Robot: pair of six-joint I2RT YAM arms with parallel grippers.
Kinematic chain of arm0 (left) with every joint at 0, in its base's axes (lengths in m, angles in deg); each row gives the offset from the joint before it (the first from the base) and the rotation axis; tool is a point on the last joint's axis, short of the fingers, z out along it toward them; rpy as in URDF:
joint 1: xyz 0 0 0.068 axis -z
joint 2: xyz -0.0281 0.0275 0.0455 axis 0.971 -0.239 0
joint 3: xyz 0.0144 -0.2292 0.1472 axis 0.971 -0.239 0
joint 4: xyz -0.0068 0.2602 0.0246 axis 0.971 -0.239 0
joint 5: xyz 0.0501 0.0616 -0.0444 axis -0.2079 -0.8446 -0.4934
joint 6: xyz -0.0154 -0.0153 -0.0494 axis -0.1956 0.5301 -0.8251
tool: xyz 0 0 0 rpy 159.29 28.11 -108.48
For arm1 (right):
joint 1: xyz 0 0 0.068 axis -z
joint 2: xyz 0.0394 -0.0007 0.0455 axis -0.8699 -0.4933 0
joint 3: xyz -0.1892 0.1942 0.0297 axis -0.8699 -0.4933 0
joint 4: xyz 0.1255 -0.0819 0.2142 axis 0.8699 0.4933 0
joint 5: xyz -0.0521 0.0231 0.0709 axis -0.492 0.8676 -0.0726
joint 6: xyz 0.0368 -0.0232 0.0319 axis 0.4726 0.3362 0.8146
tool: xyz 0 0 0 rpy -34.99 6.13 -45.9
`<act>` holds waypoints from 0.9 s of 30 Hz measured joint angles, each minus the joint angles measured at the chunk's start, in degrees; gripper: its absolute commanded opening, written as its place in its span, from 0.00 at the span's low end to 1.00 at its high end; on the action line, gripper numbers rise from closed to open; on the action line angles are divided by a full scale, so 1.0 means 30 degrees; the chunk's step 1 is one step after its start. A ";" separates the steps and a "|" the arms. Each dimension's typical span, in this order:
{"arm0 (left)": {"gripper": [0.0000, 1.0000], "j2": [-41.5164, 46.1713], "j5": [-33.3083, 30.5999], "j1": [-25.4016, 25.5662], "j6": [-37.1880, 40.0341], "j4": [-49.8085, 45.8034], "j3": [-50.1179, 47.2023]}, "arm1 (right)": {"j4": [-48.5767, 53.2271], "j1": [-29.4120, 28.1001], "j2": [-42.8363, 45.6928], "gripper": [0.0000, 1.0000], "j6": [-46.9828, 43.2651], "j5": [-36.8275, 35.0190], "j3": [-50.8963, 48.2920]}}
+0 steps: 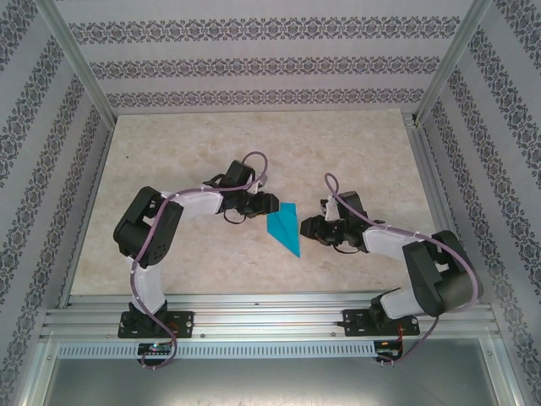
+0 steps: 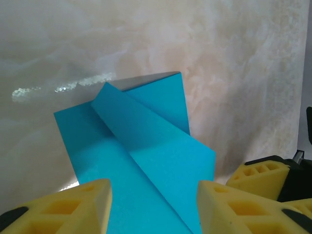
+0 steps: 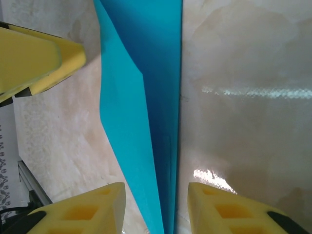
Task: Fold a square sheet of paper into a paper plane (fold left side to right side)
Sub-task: Turn over the paper at the center of the table.
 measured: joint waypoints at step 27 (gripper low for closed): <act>0.12 -0.2091 0.1217 0.0146 -0.1195 0.3169 0.1107 | -0.3060 0.1581 -0.1027 0.42 0.0233 0.1093 -0.0619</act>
